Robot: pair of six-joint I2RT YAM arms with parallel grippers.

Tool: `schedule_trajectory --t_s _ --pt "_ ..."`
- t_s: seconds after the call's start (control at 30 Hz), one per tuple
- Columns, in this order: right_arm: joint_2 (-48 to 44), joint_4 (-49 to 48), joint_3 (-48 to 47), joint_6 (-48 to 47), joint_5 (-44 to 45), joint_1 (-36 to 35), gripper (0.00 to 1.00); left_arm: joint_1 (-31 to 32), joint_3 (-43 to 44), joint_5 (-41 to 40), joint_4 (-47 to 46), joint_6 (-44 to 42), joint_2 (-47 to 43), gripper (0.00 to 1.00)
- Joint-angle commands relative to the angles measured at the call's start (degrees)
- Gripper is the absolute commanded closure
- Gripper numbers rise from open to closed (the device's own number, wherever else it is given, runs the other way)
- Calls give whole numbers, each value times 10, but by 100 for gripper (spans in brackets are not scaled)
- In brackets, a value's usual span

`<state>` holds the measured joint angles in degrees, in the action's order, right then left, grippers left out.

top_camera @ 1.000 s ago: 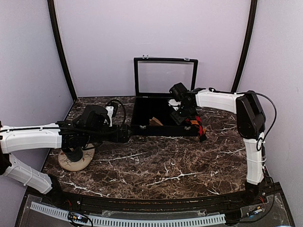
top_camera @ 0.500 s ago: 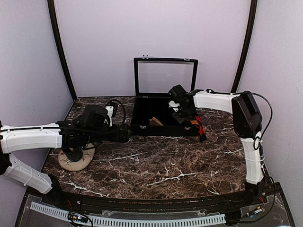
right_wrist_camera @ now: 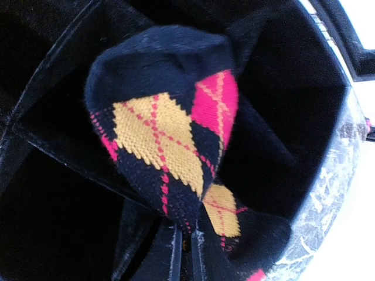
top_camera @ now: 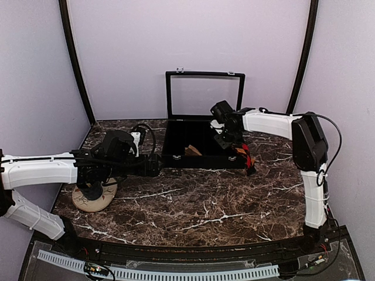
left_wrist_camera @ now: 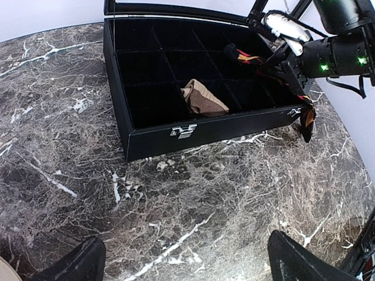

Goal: Roll the socks
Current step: Pick up the sock from the storage box, then put down the sock at the center of the board.

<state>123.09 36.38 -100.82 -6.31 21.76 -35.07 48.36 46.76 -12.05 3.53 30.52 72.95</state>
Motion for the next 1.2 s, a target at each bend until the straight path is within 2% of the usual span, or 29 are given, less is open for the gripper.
schedule_trajectory --t_s 0.0,0.17,0.33,0.63,0.9,1.0,1.1,1.17 --pt "-63 -15 8 10 15 0 97 -4 -10 -5 4 7 -24 1" --pt "-112 2 7 25 8 -18 100 -4 -18 -18 11 20 -48 1" --pt "-164 28 8 79 -24 -61 100 -4 -46 -44 27 50 -107 1" --pt "-227 5 30 237 -57 -226 100 -4 -92 -89 123 106 -265 1" --pt "-234 -168 106 386 -122 -360 100 -4 -75 -133 230 118 -360 1" --pt "-267 -293 224 470 -149 -372 100 -3 -70 -134 250 115 -368 1" --pt "-321 -439 396 555 -135 -372 100 -3 -75 -127 251 111 -365 1" --pt "-361 -572 518 616 -124 -369 100 -3 -84 -118 241 110 -357 1"
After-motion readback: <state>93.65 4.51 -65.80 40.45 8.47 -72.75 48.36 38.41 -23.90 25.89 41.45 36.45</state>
